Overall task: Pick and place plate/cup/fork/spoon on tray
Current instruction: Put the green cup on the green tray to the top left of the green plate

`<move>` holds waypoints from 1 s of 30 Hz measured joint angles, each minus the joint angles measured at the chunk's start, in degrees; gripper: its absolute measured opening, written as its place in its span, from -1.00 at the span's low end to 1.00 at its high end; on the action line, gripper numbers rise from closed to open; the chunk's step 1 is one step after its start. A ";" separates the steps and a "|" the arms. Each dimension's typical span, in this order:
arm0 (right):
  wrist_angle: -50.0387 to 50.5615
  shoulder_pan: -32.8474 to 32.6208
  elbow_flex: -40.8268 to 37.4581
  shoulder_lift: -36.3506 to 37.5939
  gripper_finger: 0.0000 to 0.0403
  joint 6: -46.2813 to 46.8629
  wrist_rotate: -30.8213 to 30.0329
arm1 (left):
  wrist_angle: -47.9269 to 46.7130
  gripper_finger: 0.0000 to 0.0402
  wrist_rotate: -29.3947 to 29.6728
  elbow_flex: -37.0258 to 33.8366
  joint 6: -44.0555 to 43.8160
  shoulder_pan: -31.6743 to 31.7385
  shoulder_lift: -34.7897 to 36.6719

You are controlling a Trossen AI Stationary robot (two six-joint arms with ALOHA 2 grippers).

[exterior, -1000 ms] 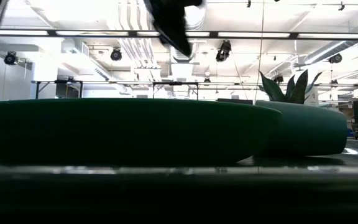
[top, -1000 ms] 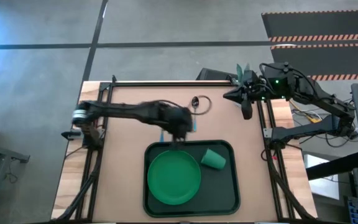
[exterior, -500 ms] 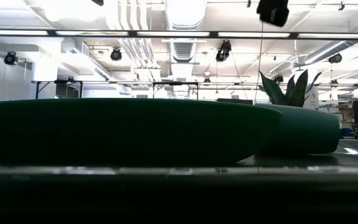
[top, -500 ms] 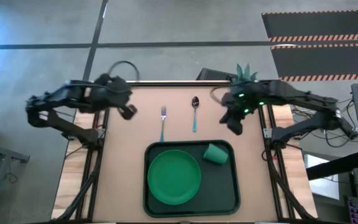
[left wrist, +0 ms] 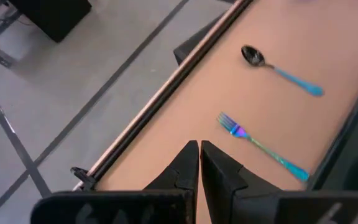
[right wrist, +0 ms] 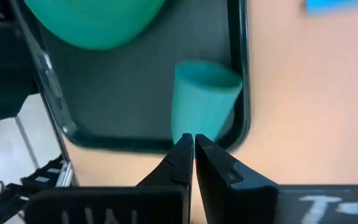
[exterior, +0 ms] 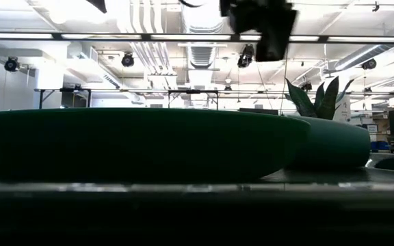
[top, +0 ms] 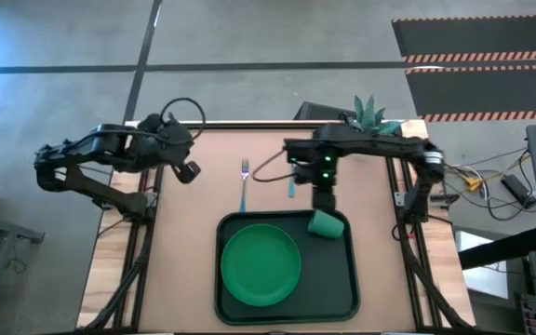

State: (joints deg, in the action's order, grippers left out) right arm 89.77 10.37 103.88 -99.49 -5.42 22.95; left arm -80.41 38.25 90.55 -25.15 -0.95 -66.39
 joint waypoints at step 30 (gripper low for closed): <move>0.22 -5.34 -2.68 -10.44 -0.42 11.25 -3.40 | 0.41 -1.00 -3.82 -1.66 1.79 0.02 4.94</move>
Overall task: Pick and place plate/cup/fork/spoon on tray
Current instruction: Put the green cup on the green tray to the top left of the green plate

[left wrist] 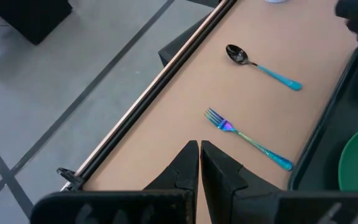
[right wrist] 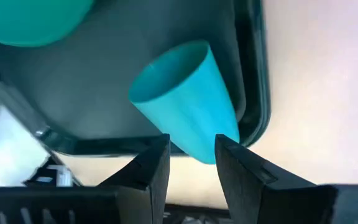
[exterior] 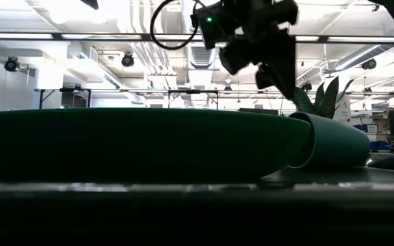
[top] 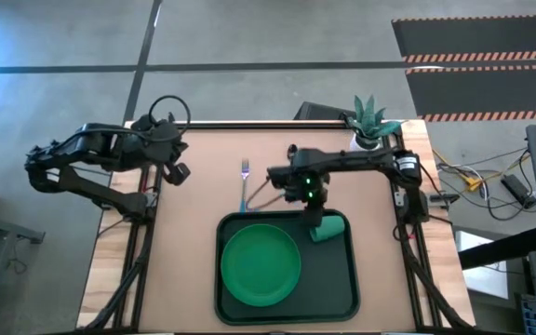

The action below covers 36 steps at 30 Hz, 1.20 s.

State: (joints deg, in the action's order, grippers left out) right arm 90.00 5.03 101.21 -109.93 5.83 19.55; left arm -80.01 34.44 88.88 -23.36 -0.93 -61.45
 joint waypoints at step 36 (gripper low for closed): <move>-7.58 -11.54 -1.44 -3.23 -0.41 44.49 -10.91 | -0.15 -1.00 -0.15 -0.68 13.27 0.07 7.97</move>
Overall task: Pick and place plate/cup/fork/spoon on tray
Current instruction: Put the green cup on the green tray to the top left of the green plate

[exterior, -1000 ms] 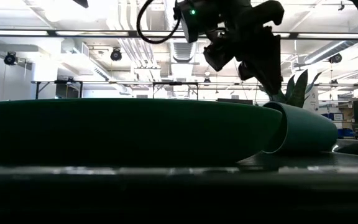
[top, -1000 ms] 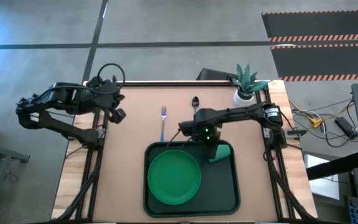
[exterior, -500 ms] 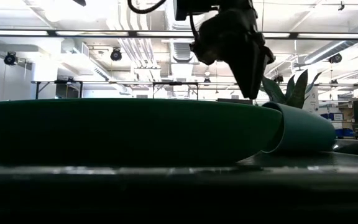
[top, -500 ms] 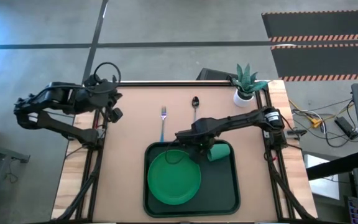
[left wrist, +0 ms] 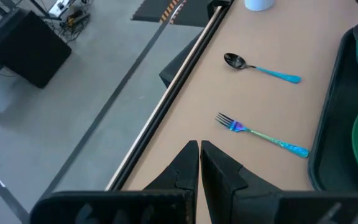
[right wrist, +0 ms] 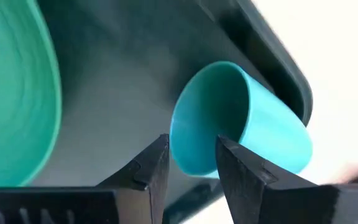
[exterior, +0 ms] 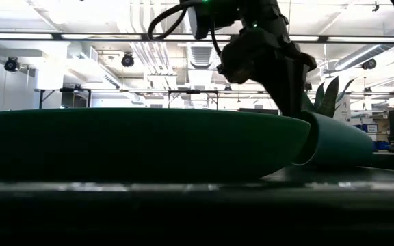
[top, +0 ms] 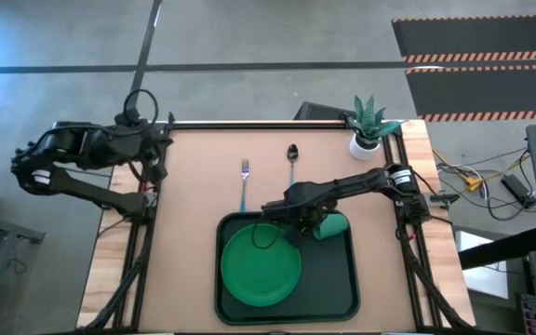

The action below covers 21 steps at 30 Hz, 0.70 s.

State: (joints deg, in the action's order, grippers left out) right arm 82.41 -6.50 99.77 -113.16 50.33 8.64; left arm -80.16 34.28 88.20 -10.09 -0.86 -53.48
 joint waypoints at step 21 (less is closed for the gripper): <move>6.44 0.42 7.99 0.00 -0.41 -0.32 0.09 | 0.10 -1.00 -0.11 -0.50 -0.02 0.00 0.25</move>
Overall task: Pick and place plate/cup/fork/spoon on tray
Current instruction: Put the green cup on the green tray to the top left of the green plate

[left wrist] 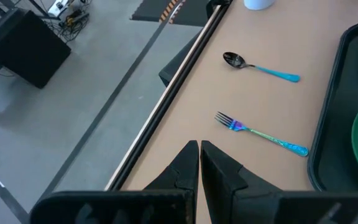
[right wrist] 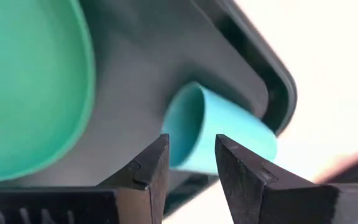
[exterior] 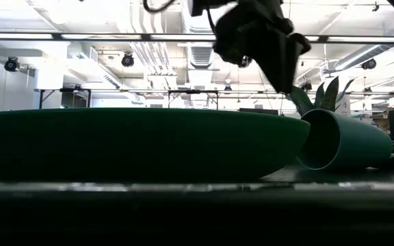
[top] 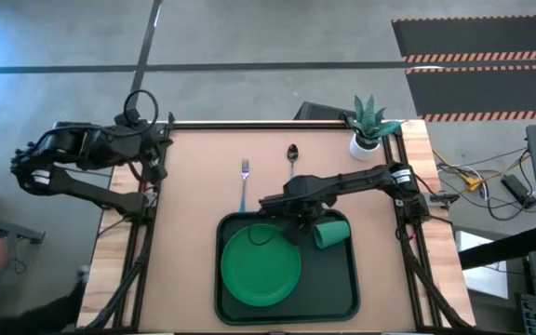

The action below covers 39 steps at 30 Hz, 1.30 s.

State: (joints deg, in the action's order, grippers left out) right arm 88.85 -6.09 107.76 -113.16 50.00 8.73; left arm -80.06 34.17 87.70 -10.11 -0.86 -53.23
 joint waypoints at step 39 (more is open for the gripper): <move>-7.25 -2.93 -15.55 0.06 -0.41 1.82 -2.24 | 0.00 -1.00 -3.87 0.00 0.55 -0.04 -0.22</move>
State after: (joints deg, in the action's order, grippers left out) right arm 81.60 -9.02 92.21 -113.11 51.82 6.49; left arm -80.06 30.30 87.70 -9.56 -0.91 -53.45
